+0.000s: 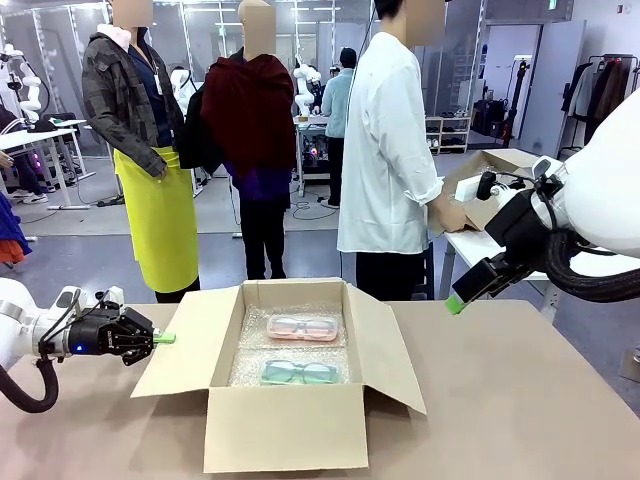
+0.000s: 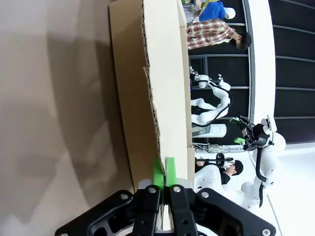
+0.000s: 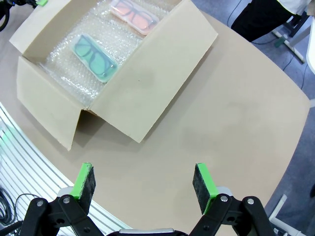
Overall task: Pack the glasses set securely to prepare it for shipping.
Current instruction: Position the Package Box on the left side of the table.
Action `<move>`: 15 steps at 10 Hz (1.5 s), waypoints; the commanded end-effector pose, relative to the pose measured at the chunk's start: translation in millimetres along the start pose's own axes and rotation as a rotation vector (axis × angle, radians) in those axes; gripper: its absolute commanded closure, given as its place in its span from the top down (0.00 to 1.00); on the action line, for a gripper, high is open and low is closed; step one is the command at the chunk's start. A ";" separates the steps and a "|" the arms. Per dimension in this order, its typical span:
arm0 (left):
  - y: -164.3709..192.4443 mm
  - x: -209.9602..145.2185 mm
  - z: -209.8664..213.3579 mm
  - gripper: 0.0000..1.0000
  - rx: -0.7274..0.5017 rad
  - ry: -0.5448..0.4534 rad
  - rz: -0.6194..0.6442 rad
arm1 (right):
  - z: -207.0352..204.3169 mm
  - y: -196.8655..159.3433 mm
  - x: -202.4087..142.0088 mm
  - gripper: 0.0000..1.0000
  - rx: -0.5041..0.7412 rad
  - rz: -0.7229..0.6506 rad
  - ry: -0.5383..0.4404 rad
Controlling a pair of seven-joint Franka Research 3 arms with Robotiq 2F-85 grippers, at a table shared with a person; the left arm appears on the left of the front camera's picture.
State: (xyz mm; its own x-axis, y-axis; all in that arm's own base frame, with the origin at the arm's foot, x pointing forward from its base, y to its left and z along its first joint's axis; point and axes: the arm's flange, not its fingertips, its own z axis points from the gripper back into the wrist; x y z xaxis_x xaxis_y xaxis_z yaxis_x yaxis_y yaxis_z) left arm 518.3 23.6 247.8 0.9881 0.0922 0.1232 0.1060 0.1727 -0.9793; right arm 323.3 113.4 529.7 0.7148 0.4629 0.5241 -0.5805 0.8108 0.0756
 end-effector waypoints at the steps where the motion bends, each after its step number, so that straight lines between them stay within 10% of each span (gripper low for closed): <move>1: 4.3 -1.4 -3.4 0.00 -0.028 -0.001 -0.019 | 0.9 -0.3 -0.3 1.00 0.004 0.015 -0.010; 8: 0.2 -0.4 -0.8 0.02 -0.004 0.003 0.002 | 0.9 -0.3 -0.3 1.00 0.004 0.015 -0.010; 15: -14.4 -28.0 153.6 0.02 0.071 0.011 -0.135 | 0.9 -0.3 -0.3 1.00 0.004 0.015 -0.010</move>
State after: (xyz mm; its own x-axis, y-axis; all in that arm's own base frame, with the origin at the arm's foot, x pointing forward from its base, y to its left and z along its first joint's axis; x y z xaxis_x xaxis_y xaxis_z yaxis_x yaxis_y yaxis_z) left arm 477.7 152.7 280.2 0.9734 0.0703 0.2179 0.1928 0.2611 -0.9459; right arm 323.3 113.3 530.1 0.7146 0.4626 0.5248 -0.5804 0.8108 0.0756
